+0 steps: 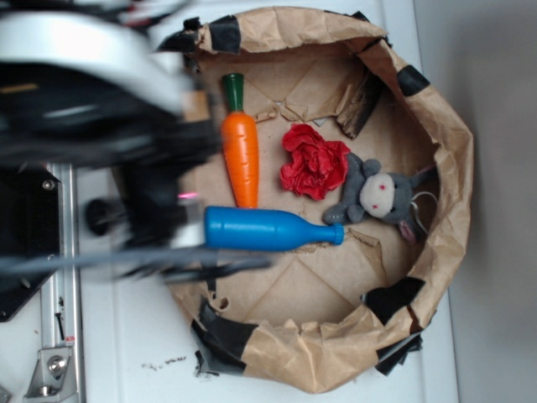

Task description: Grab the blue bottle.

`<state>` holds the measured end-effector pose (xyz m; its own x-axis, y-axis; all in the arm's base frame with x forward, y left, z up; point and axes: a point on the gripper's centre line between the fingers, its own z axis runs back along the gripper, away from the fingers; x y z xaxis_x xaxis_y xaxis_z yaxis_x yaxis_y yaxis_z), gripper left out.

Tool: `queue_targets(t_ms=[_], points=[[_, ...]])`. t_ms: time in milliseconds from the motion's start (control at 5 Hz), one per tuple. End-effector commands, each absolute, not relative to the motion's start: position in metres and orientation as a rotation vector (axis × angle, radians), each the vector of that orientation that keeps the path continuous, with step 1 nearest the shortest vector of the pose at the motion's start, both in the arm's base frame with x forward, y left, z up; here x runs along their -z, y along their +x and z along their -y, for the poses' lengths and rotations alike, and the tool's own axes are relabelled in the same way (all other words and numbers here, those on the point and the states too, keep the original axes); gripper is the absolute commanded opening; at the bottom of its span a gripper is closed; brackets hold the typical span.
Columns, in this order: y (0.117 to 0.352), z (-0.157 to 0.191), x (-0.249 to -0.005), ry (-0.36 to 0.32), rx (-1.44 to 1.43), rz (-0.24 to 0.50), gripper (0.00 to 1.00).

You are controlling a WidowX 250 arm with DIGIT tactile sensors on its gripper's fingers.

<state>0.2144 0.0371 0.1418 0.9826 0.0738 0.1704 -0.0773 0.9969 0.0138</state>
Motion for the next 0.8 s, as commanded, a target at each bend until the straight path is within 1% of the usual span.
queue_targets(t_ms=[0,200,400,600], points=[[0.277,-0.031,-0.083,-0.031,-0.021,0.117,1.0],[0.254,0.023,-0.051,-0.179,0.092,0.046,1.0],[0.227,0.054,-0.057,-0.193,0.166,0.039,1.0],[0.217,0.061,-0.049,-0.171,0.184,0.025,1.0]])
